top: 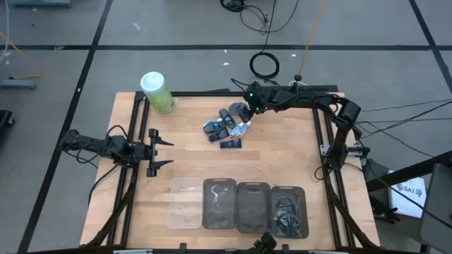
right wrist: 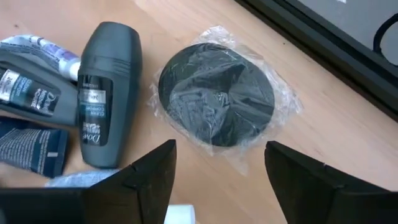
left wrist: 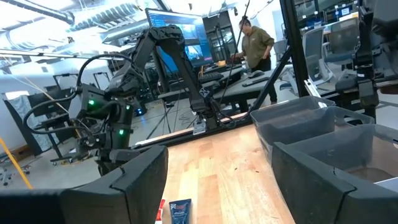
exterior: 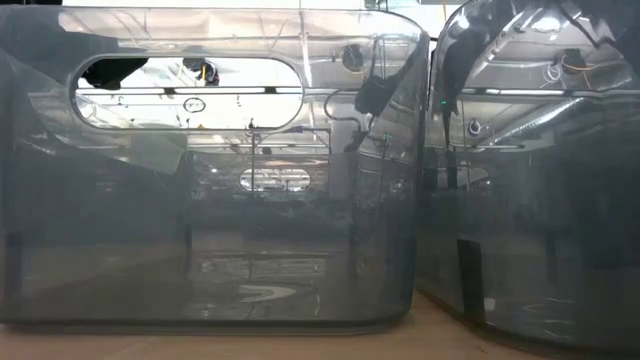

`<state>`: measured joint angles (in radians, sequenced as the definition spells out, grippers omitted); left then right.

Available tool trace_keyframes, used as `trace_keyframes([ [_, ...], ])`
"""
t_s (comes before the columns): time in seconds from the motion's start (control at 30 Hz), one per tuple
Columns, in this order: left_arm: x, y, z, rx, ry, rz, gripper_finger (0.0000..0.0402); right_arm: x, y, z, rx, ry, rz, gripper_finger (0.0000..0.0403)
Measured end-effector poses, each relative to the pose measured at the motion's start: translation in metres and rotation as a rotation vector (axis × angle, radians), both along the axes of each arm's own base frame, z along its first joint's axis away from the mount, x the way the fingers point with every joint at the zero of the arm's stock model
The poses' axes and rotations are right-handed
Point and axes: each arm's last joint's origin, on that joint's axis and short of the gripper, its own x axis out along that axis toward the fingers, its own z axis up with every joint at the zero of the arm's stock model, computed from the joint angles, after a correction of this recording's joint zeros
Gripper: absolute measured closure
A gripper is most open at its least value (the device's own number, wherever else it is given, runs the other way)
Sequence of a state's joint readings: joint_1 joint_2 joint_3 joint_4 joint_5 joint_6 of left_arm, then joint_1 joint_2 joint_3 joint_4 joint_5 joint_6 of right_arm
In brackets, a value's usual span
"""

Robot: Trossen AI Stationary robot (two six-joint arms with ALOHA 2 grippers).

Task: Pick & Place Travel size toiletries
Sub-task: Put the black hairbrush into the right black bin

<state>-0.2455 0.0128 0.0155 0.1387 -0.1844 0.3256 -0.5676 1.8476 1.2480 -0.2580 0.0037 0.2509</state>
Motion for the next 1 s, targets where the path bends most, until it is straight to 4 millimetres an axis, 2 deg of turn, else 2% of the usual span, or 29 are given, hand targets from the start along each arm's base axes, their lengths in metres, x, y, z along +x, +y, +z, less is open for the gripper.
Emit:
trace_keyframes([
  [0.23,0.000,0.000,0.000,0.000,0.000,0.000,0.0119,0.004,-0.003,-0.025,0.036,0.050,-0.021,0.0168],
  [0.33,0.000,0.000,0.000,0.000,0.000,0.000,0.0119,0.006,-0.007,-0.035,-0.003,0.074,-0.063,0.0171],
  [0.63,0.000,0.000,0.000,0.000,0.000,0.000,0.0119,0.007,-0.009,-0.029,-0.031,0.038,-0.091,0.0177],
  [0.9,0.000,0.000,0.000,0.000,-0.001,0.000,0.0119,0.017,-0.016,-0.019,-0.076,-0.120,-0.089,0.0177],
  [1.0,0.000,0.000,0.000,0.000,0.000,0.000,0.0119,0.014,-0.022,-0.022,-0.087,-0.106,-0.132,0.0181],
])
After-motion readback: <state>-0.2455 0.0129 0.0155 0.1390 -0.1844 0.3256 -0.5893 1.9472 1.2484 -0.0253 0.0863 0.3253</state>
